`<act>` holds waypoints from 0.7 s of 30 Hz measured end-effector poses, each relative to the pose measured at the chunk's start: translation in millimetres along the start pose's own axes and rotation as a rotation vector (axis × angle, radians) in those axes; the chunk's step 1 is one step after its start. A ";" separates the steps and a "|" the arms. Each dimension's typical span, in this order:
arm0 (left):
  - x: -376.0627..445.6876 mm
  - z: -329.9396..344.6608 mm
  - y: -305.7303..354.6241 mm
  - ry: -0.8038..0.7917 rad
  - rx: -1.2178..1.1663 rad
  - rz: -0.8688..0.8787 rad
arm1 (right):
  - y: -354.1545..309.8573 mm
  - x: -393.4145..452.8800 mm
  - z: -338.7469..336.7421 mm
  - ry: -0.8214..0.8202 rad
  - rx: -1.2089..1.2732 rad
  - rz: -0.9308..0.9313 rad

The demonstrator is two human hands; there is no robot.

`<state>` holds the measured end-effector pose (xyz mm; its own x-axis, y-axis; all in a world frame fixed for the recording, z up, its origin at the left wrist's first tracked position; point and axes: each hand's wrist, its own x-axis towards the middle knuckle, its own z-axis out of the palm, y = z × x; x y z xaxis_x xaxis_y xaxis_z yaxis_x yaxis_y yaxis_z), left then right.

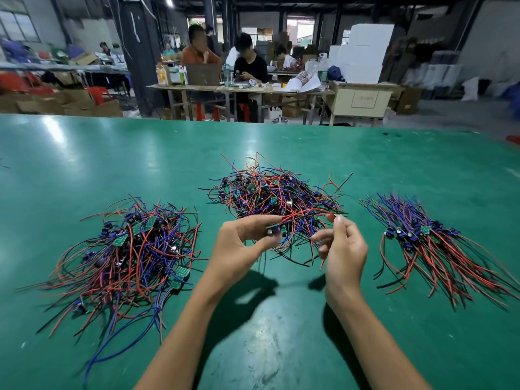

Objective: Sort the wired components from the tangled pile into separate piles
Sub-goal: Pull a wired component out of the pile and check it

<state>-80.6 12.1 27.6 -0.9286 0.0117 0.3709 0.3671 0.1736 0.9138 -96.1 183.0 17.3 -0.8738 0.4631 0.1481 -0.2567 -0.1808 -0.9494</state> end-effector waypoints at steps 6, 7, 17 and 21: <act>0.7 -0.6 9.4 0.130 -0.283 -0.088 | -12.0 3.7 -5.6 -0.149 0.243 0.285; 0.4 -1.0 9.8 0.141 -0.322 -0.116 | -13.4 3.8 -5.5 -0.219 0.264 0.317; -3.7 -2.3 5.7 -0.095 -0.388 -0.466 | 4.8 -11.5 5.8 -0.431 -0.073 0.300; -6.8 -3.4 8.2 -0.225 -0.328 -0.503 | 8.5 -7.6 1.6 -0.361 -0.117 0.139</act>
<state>-71.0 10.1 33.1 -0.9671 0.2201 -0.1277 -0.1522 -0.0984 0.9834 -92.2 176.5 8.5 -0.9911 0.1029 0.0843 -0.0956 -0.1110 -0.9892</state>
